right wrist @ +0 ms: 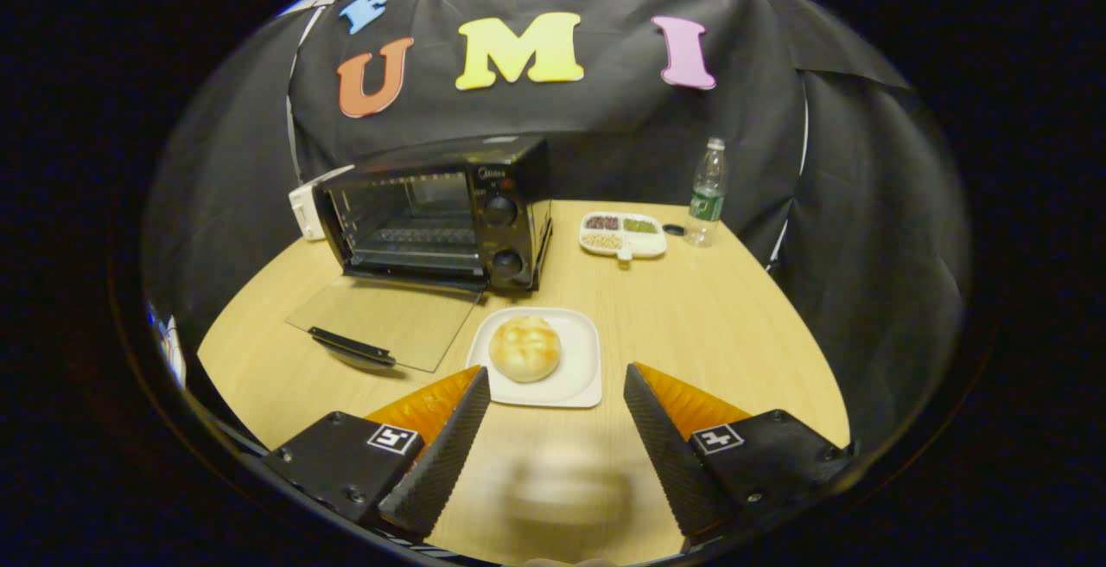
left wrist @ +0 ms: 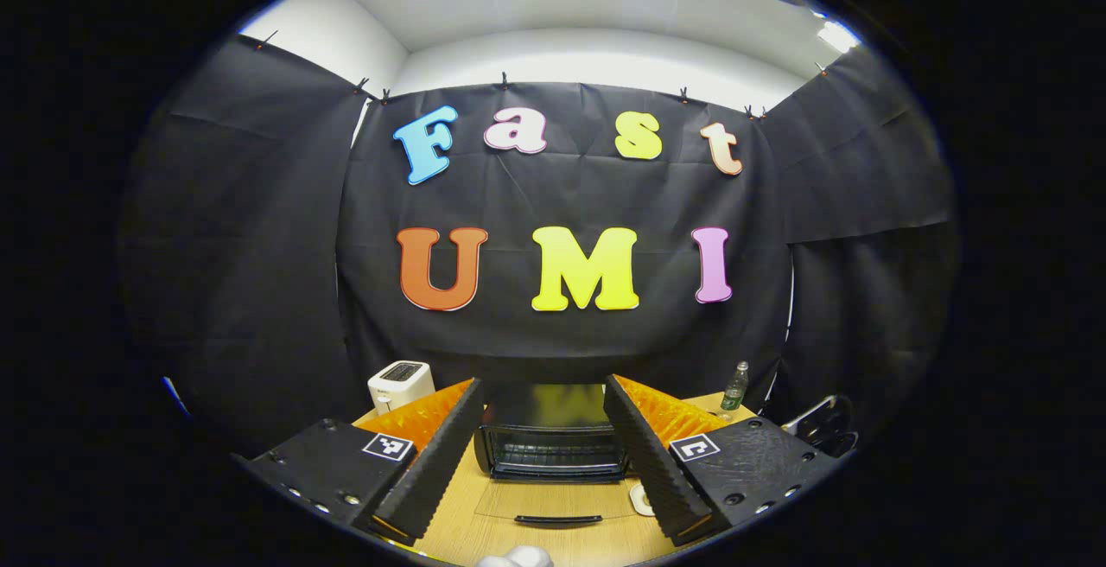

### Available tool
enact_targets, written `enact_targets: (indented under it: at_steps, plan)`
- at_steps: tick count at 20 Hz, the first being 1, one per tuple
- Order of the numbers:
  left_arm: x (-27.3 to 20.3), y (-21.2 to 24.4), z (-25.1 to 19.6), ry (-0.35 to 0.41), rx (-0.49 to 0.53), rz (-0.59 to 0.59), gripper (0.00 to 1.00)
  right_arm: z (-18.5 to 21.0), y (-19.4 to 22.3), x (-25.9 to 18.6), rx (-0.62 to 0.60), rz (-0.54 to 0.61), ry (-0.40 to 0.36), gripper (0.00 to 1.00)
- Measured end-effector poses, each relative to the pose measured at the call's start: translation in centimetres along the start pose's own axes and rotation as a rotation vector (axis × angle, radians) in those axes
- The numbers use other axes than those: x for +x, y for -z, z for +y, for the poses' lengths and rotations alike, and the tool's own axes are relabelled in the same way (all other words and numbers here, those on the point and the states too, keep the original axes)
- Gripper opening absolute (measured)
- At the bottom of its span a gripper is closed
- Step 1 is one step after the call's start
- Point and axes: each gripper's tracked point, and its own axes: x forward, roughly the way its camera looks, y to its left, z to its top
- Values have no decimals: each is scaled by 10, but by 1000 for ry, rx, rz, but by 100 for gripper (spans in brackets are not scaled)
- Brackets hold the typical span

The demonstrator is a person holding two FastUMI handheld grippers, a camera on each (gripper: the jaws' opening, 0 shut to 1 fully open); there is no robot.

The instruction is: Open the electric oven with the left hand, put the food in, and close the electric oven.

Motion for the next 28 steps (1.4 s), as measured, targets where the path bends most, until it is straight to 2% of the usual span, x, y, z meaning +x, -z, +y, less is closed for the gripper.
enact_targets:
  at_steps: [2,8,16,21,25,28]
  plan:
    - [1,-2,3,-3,1,-5,92,6,13,23,4,34,-5,99]
    - [9,5,18,-22,23,14,92,21,10,70,-31,53,-14,100]
    - [26,19,27,-28,32,49,92,26,12,105,-62,92,-9,99]
    - [33,23,28,-21,37,61,92,28,21,115,-29,124,-28,100]
    - [36,20,34,-33,41,51,93,26,21,111,-36,136,-29,84]
    - [34,14,35,-33,27,37,93,28,8,100,-32,114,-40,79]
